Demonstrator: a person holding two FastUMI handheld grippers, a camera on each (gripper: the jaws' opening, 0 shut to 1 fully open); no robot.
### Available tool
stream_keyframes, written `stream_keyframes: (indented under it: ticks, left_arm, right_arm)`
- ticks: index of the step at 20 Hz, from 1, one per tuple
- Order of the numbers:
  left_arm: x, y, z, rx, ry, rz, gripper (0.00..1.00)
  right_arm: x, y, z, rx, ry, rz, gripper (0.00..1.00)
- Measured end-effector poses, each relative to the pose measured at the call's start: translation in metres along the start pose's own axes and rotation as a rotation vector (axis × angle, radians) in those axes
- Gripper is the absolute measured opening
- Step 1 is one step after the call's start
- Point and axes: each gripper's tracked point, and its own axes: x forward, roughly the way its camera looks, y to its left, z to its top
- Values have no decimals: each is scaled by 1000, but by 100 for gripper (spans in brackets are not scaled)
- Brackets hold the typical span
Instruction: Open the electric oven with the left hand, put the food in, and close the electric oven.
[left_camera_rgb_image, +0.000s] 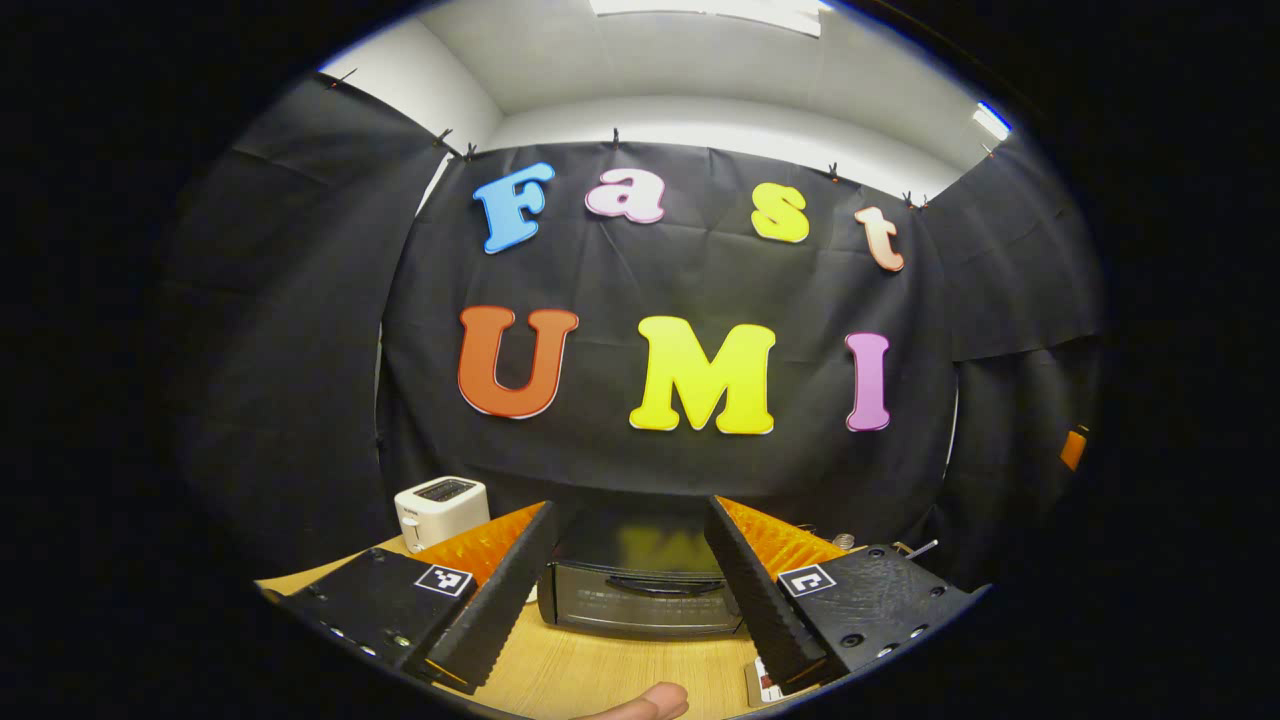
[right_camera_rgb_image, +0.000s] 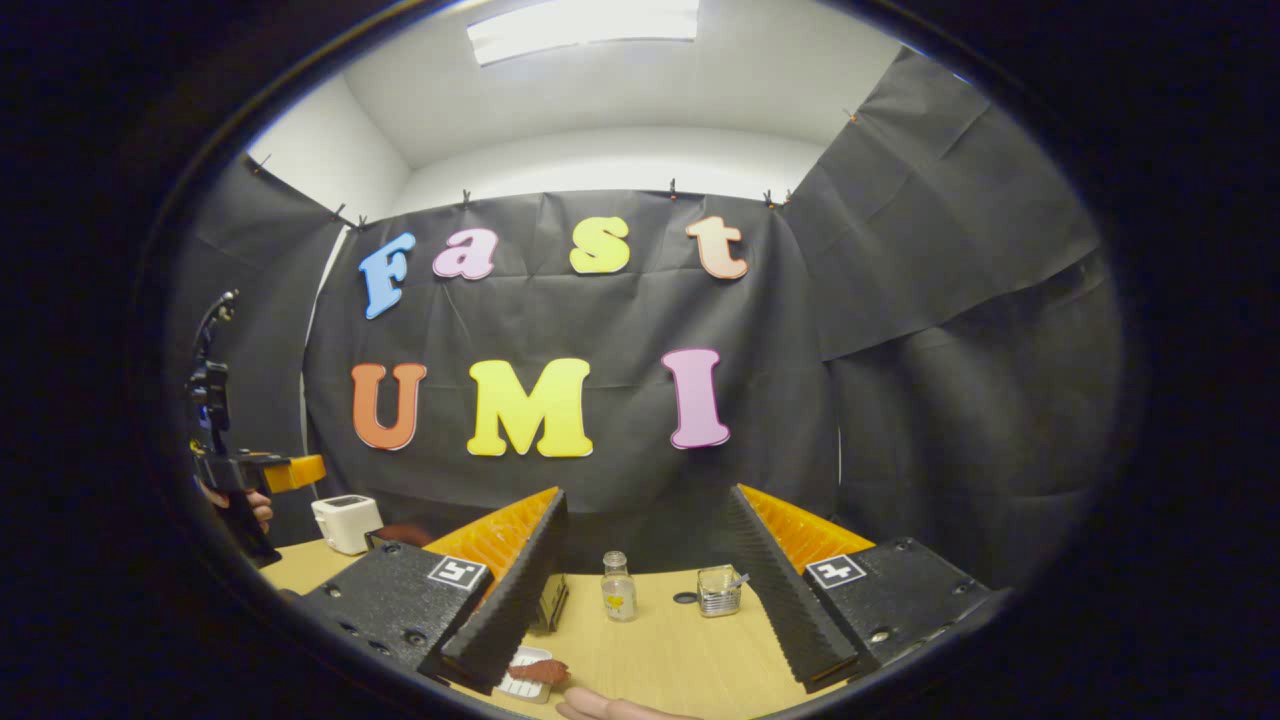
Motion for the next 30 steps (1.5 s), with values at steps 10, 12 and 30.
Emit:
stream_keyframes:
  ticks: [10, 12, 30]
  left_arm:
    - [125, -23, -116, 45, 250, -36, 95]
    - [135, -24, -142, 70, 310, -27, 96]
    - [113, -27, -174, 98, 348, -73, 95]
  right_arm:
    - [30, -27, -34, 31, 39, -12, 97]
    - [30, -42, -49, 38, 63, -36, 100]
    - [14, -56, -50, 6, 81, -64, 100]
